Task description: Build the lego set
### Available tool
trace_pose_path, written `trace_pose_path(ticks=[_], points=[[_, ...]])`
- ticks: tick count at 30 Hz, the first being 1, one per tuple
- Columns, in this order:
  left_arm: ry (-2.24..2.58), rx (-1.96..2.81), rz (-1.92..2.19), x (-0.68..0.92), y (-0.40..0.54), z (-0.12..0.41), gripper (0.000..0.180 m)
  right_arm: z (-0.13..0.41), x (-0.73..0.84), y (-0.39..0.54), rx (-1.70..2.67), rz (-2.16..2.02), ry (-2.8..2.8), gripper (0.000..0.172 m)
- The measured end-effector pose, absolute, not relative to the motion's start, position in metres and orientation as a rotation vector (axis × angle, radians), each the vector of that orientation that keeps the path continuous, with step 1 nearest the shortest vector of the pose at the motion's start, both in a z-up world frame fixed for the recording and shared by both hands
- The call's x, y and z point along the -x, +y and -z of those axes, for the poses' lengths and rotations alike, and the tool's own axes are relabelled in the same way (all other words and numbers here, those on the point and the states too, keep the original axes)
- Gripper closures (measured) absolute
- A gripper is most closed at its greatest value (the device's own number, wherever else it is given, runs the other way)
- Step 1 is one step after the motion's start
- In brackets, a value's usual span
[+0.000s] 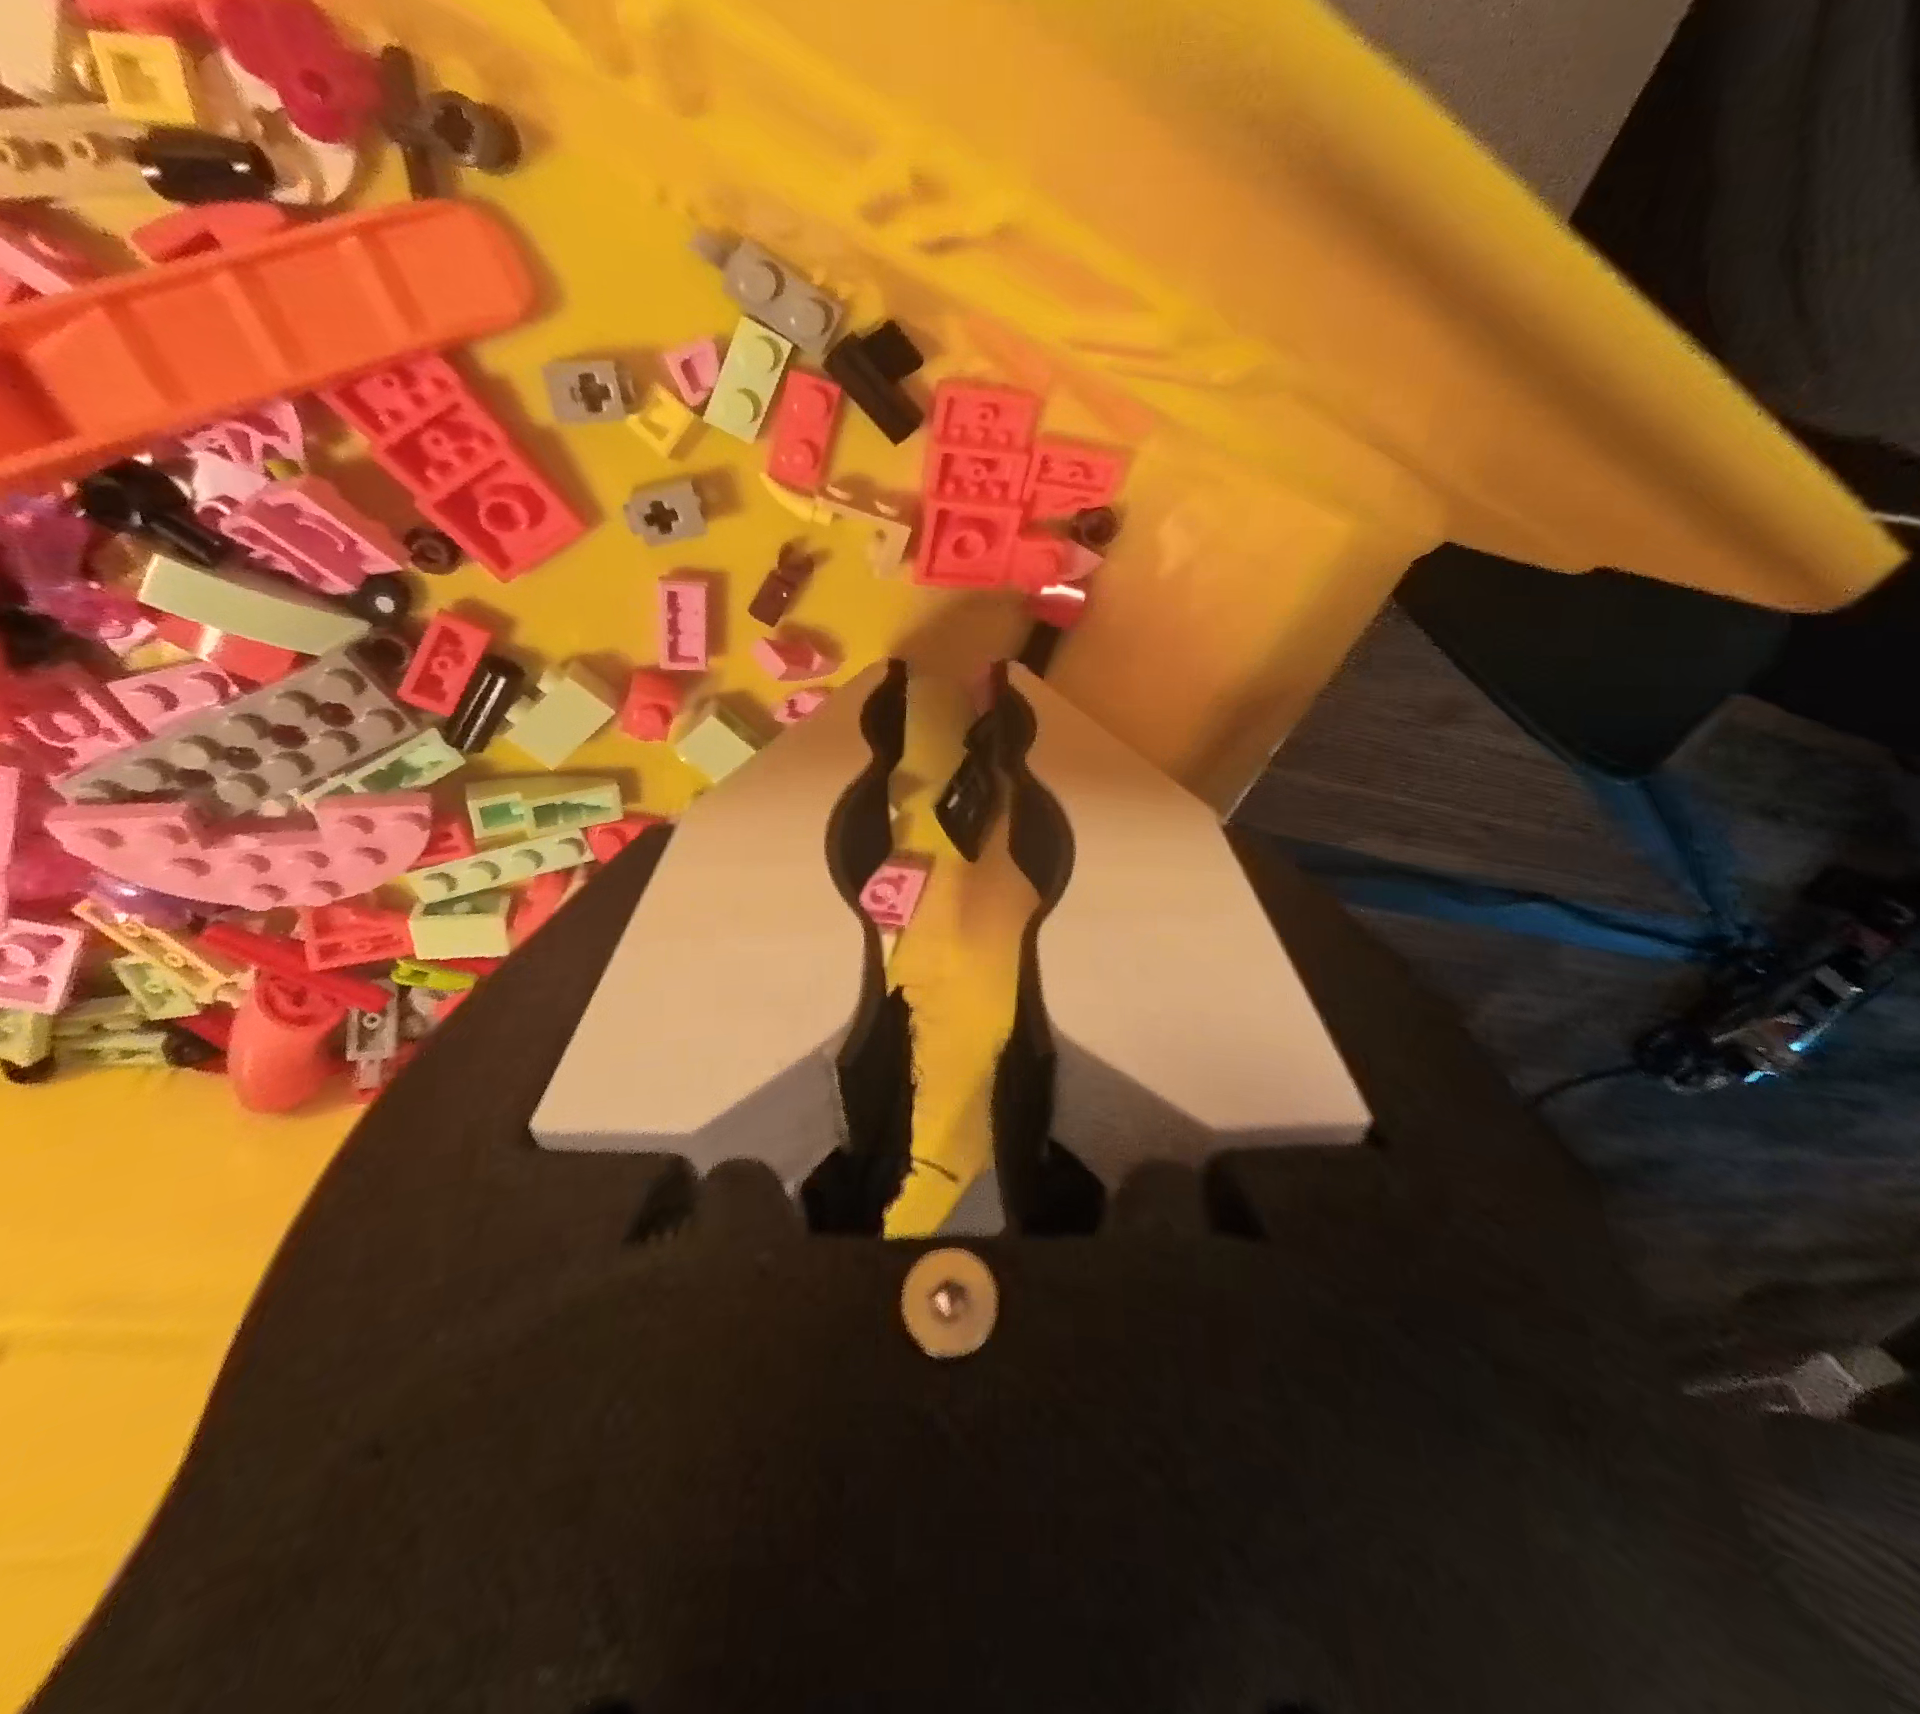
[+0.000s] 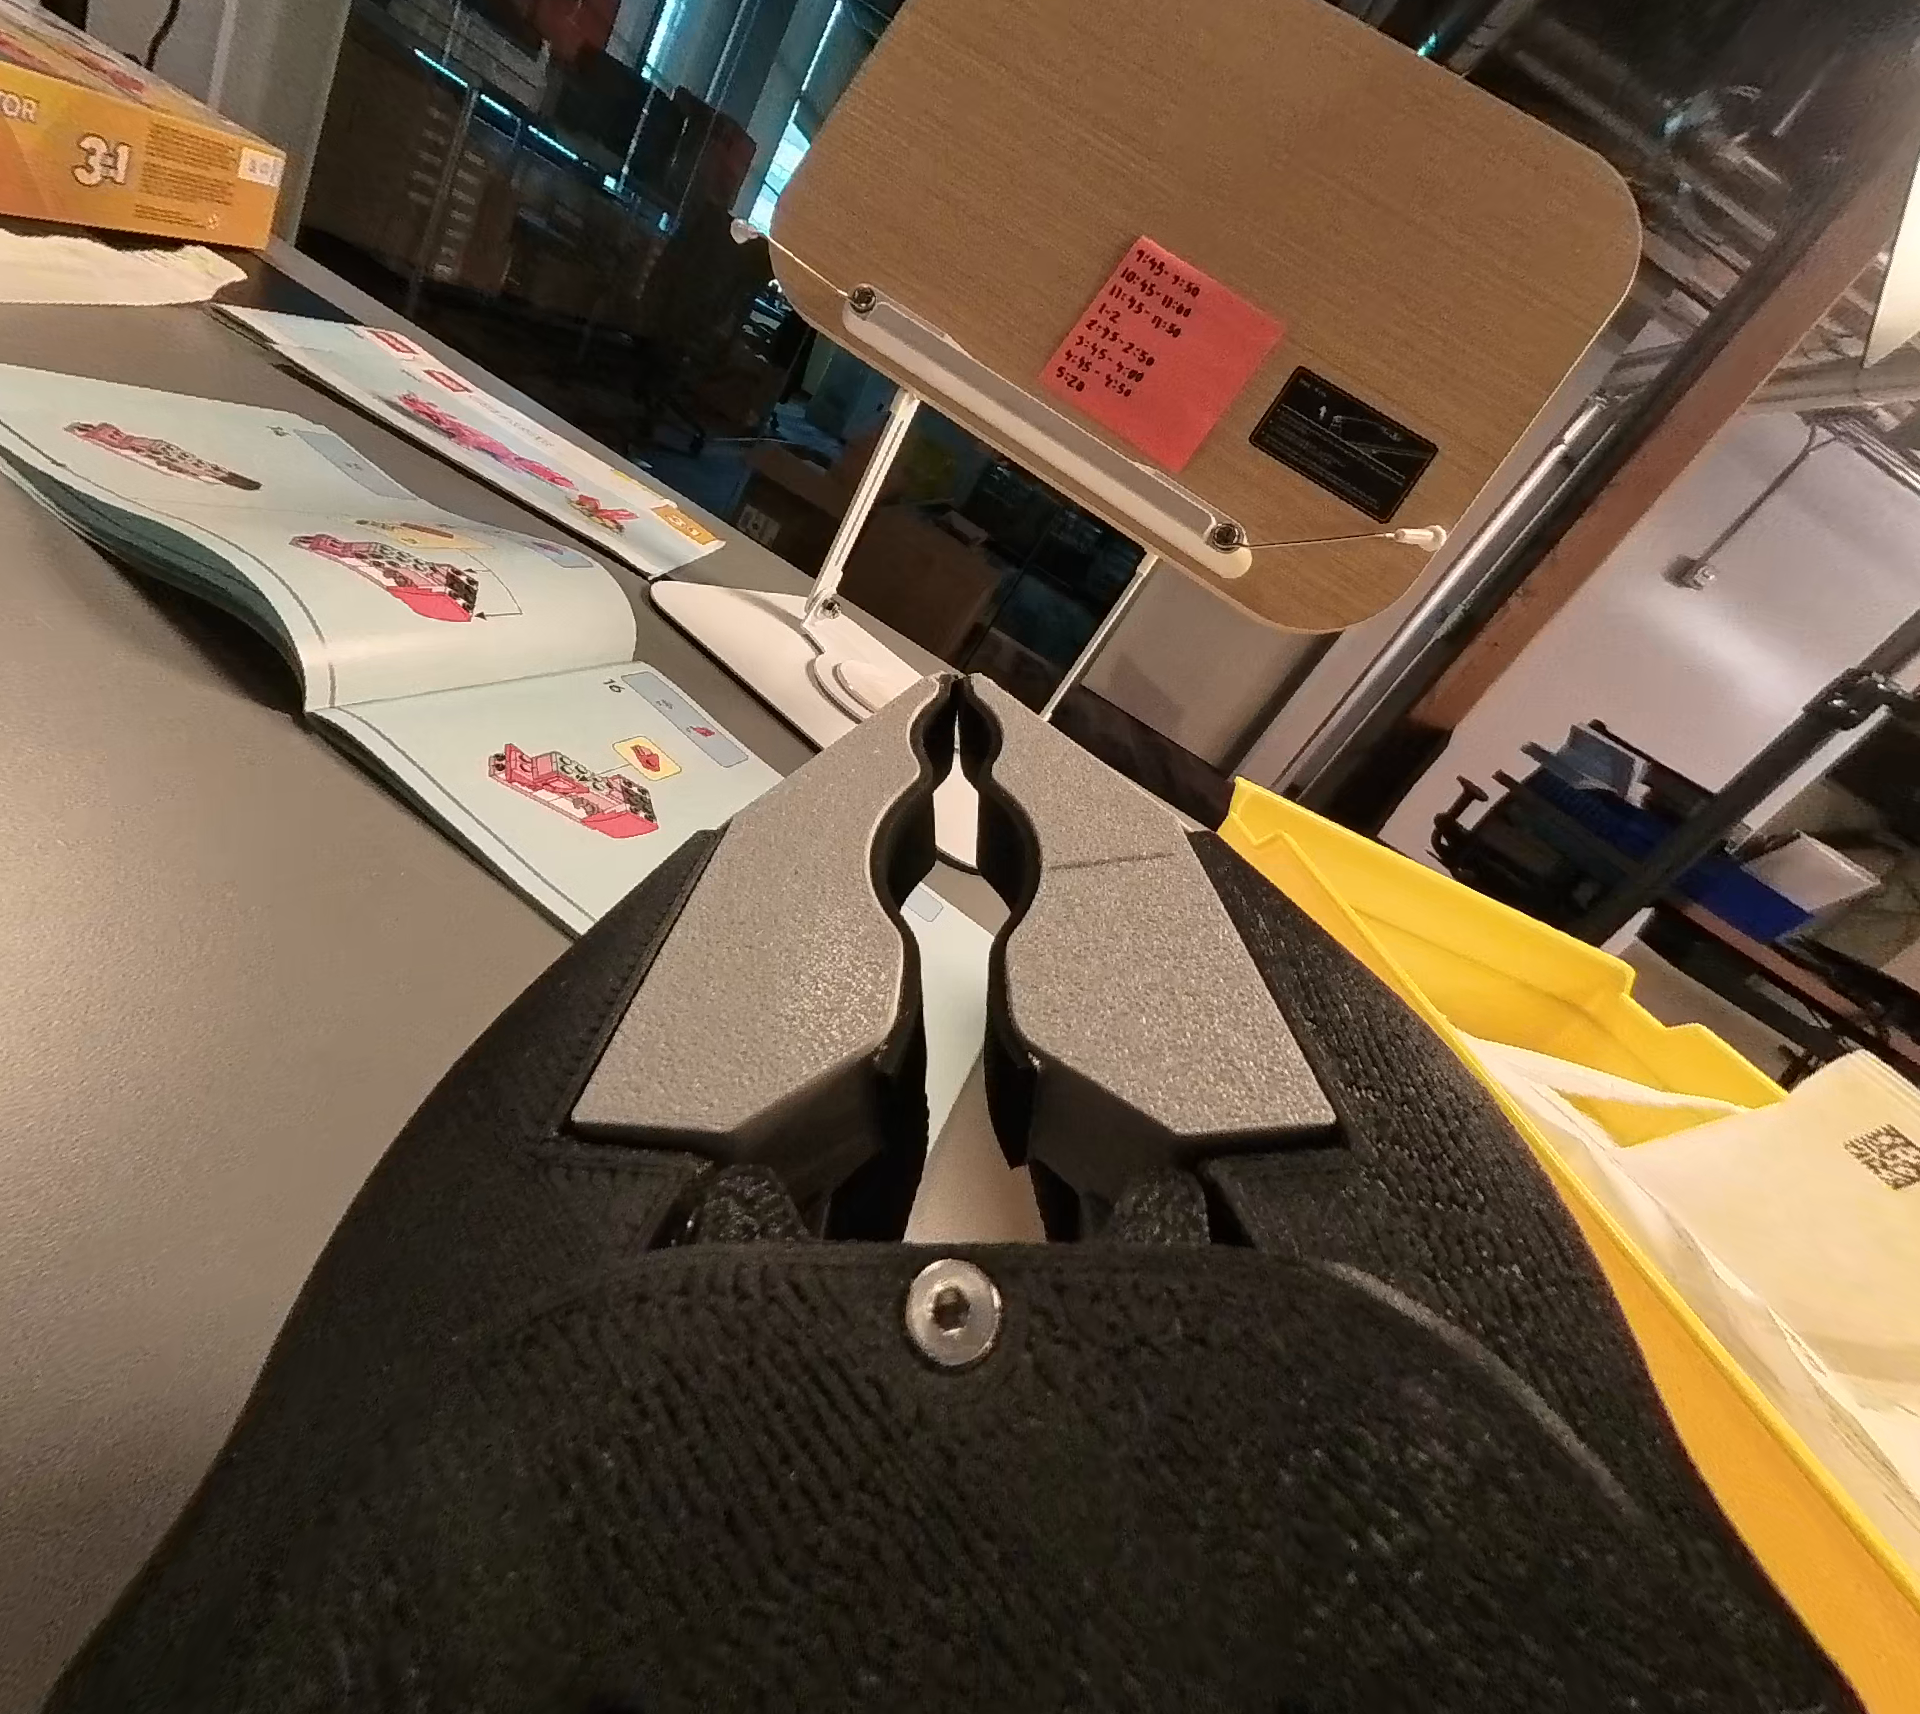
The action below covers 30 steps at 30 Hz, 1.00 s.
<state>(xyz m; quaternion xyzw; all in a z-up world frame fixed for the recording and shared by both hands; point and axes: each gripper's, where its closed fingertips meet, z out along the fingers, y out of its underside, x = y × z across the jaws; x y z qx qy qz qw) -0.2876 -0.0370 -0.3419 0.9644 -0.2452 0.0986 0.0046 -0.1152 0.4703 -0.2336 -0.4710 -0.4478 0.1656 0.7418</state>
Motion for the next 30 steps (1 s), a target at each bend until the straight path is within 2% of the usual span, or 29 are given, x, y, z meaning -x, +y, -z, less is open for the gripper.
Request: trace_pose_path(ticks=[7, 12, 17, 22, 30], points=[[-0.831, -3.060, -0.167, 0.300, -0.031, 0.343, 0.169, 0.235, 0.117, 0.469, 1.032, -0.365, -0.991, 0.172], [-0.810, -3.046, -0.260, 0.293, -0.035, 0.341, 0.153, 0.234, 0.117, 0.469, 1.031, -0.364, -0.992, 0.172], [-0.870, -3.017, -0.161, 0.298, -0.035, 0.342, 0.150, 0.234, 0.117, 0.469, 1.030, -0.364, -0.992, 0.172], [-0.943, -3.012, -0.033, 0.308, -0.028, 0.342, 0.129, 0.234, 0.117, 0.468, 1.030, -0.366, -0.994, 0.172], [-0.978, -3.053, -0.004, 0.312, -0.023, 0.335, 0.128, 0.234, 0.117, 0.467, 1.027, -0.369, -0.996, 0.172]])
